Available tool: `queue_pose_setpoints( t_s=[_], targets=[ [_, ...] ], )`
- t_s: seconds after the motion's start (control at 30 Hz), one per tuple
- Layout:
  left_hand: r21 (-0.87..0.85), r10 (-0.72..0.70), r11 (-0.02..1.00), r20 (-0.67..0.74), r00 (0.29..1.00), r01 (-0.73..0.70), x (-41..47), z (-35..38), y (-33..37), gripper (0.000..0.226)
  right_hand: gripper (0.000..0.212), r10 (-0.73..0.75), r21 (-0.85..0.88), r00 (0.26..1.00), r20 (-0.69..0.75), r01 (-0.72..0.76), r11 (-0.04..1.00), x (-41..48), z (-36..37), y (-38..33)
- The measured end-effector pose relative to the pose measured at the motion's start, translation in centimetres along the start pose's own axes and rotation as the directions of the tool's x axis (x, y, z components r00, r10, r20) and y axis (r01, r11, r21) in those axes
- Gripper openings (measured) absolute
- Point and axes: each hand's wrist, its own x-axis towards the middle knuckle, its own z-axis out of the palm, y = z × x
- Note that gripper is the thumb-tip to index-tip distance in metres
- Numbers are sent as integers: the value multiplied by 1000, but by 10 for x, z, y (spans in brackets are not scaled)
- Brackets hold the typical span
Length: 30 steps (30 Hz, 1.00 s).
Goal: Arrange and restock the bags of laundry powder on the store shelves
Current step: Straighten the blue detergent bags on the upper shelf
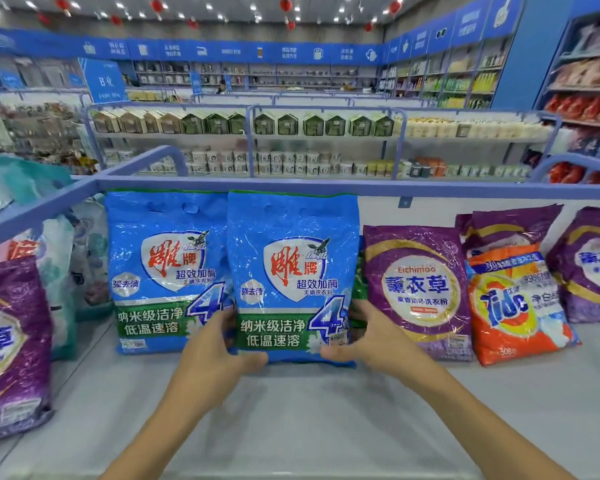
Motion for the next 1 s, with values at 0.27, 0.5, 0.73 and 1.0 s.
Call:
queue_pose_setpoints(
  t_s=[0.27, 0.5, 0.73, 1.0],
  targets=[
    [37, 58, 998, -176, 983, -53, 5, 14, 5, 75, 59, -1, 21, 982, -190, 5, 1000, 13, -5, 12],
    [88, 51, 995, -168, 985, -36, -3, 17, -2, 55, 52, -31, -78, 972, -233, 13, 997, 6, 1, 14],
    [394, 136, 918, -191, 972, -51, -20, 39, 7, 28, 39, -126, -178, 962, -240, 84, 980, -10, 6, 19],
    [620, 162, 785, -203, 966, -1, -74, 87, 31, 66, 40, -313, -635, 919, -238, 96, 766, -83, -40, 37]
  ],
)
